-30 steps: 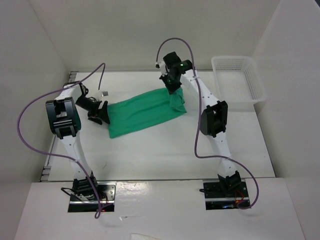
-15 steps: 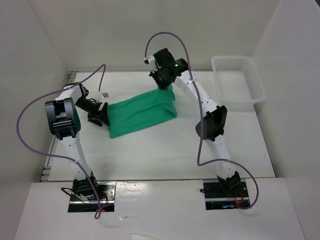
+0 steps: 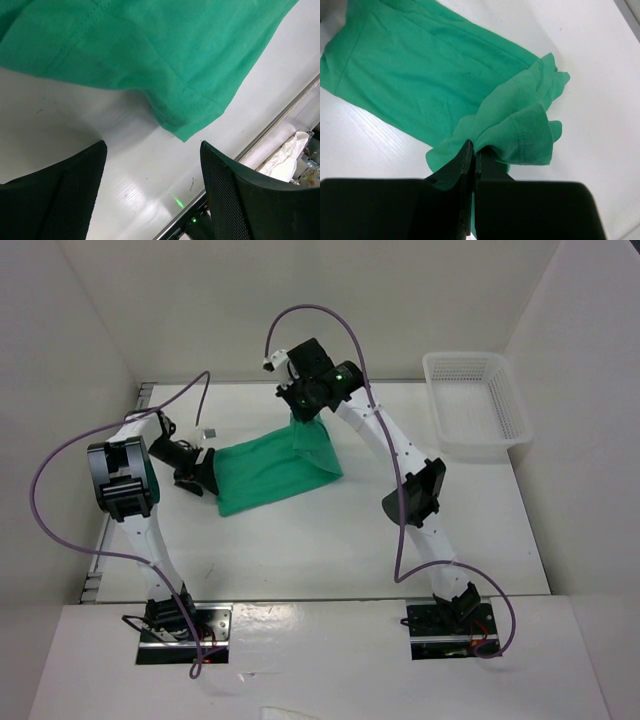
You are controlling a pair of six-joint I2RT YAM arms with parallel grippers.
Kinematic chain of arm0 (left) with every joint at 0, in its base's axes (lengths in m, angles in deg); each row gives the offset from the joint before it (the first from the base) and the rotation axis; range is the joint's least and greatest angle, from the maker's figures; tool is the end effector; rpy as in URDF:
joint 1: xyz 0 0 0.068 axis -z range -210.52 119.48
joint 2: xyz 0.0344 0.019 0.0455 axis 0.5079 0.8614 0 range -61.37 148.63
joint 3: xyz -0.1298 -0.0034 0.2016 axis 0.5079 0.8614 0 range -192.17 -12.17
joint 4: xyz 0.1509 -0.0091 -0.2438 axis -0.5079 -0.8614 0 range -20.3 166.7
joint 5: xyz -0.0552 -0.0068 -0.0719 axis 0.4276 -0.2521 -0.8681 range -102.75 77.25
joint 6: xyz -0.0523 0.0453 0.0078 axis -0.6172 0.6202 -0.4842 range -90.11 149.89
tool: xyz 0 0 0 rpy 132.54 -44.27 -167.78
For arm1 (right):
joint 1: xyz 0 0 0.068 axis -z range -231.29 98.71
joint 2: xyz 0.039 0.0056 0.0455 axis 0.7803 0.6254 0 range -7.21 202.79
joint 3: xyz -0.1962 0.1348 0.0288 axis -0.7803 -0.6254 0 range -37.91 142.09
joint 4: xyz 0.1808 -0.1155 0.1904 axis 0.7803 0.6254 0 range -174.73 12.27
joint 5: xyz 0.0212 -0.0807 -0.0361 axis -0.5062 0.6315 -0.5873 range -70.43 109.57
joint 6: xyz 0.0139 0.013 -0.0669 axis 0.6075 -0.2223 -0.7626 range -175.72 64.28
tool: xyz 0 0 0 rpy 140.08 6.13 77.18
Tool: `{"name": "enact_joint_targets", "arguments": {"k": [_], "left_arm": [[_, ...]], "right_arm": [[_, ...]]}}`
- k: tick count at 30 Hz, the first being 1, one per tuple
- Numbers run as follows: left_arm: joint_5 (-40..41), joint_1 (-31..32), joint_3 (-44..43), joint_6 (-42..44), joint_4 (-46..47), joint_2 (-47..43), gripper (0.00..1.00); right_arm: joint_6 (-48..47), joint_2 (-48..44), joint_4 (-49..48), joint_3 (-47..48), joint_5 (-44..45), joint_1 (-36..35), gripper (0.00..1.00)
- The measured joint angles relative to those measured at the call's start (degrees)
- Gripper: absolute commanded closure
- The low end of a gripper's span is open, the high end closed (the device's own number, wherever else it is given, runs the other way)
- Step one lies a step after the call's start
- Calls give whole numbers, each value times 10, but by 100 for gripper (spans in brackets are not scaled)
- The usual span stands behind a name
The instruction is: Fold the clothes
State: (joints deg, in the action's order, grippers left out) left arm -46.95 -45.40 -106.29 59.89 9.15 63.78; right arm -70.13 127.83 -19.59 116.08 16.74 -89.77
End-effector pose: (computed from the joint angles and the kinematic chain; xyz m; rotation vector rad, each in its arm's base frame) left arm 0.3930 0.0713 0.0932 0.3165 2.8935 -0.9105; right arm 0.3979 0.3200 0.3267 -1.0863 2.1303 0.2583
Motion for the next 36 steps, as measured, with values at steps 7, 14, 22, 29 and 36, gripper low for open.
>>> {"name": "enact_joint_targets", "arguments": {"k": [7, 14, 22, 29, 36], "left_arm": [[1, -11, 12, 1, -2, -5, 18], [5, -12, 17, 2, -4, -10, 18], [7, -17, 18, 13, -5, -13, 18], [7, -22, 18, 13, -8, -13, 18], [7, -22, 21, 14, -11, -16, 18]], "right_arm": [[-3, 31, 1, 29, -14, -19, 100], [-3, 59, 1, 41, -28, -51, 100], [-5, 70, 1, 68, -38, -68, 100], [-5, 81, 1, 86, -50, -77, 100], [-5, 106, 0, 105, -62, -96, 100]]}}
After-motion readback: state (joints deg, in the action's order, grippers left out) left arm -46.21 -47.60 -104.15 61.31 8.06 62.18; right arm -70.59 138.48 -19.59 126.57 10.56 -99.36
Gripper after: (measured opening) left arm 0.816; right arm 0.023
